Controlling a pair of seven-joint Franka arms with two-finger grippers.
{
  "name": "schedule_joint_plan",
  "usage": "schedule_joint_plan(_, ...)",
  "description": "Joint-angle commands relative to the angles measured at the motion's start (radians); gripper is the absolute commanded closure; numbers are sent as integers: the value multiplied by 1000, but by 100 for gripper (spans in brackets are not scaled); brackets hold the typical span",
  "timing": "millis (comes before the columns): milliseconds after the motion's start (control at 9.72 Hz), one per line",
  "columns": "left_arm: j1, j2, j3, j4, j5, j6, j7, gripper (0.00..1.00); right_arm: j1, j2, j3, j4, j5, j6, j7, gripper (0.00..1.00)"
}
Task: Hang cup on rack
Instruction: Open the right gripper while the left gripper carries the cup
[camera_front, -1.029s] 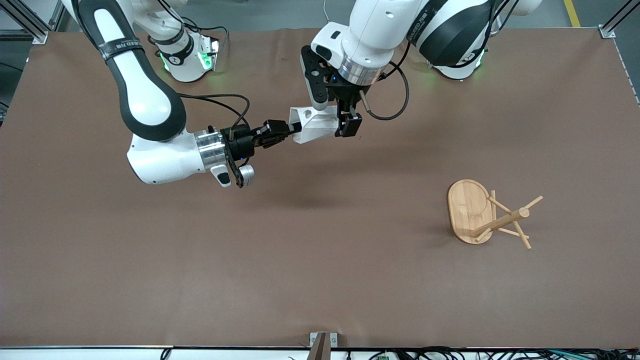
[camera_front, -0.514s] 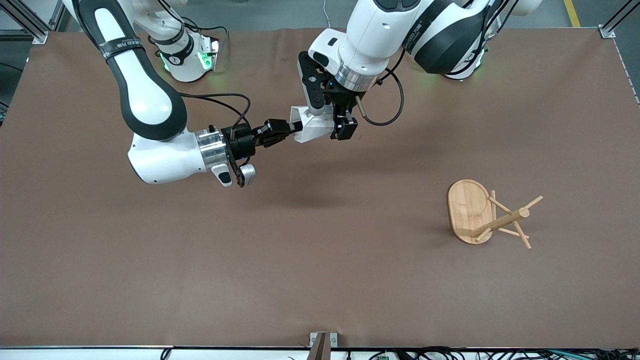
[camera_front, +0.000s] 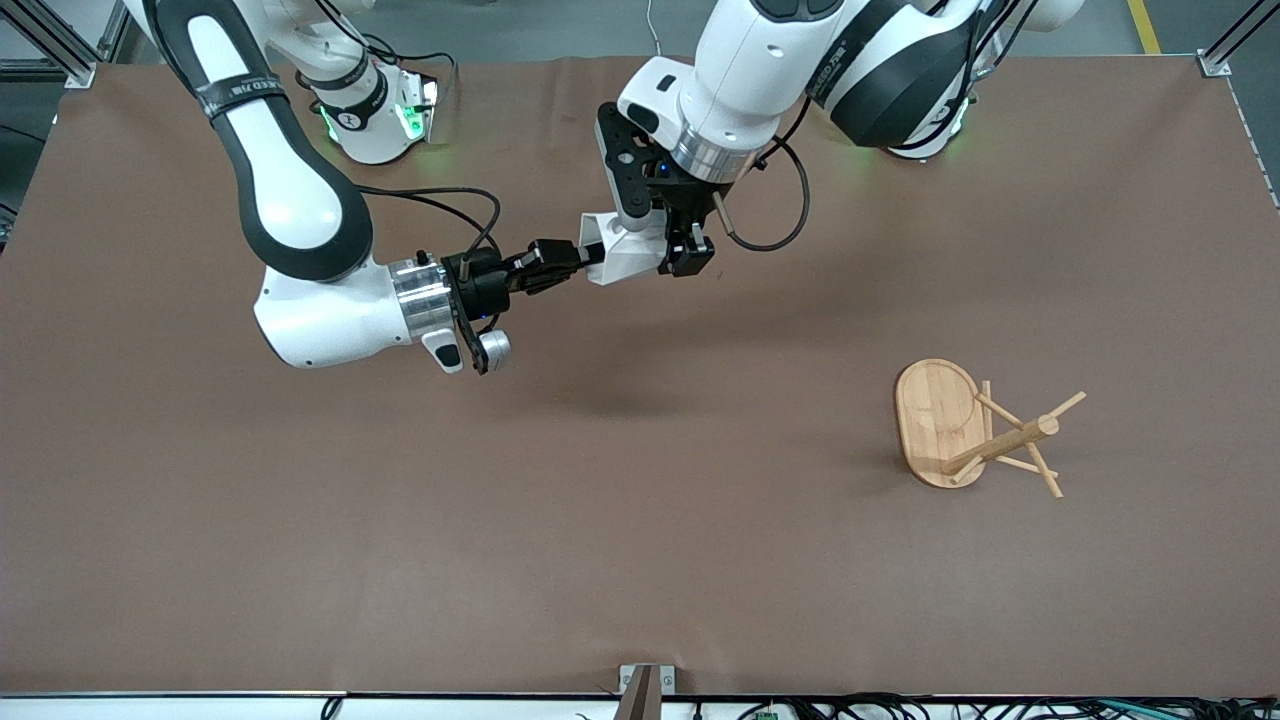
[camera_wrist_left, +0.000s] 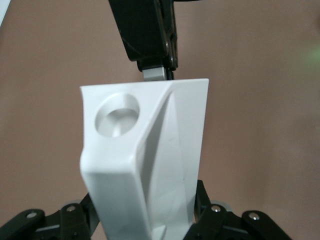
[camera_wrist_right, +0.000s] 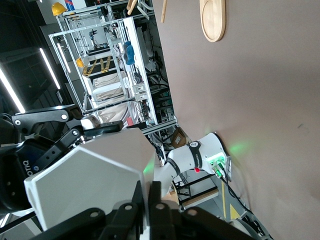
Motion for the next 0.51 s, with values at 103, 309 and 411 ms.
schedule_joint_plan(103,55,-22,4,-18,-5,-23,-101,83,-20,-69,-38,-3,7,-18,31,0)
schedule_joint_plan(309,129,-41,9,-17,0,-54,-201,83,-43,-129,-106,-10,-166,-12,37,0)
schedule_joint_plan(411,178,-51,9,-20,1,-72,-236,83,-59,-158,-149,-15,-284,-15,39,0)
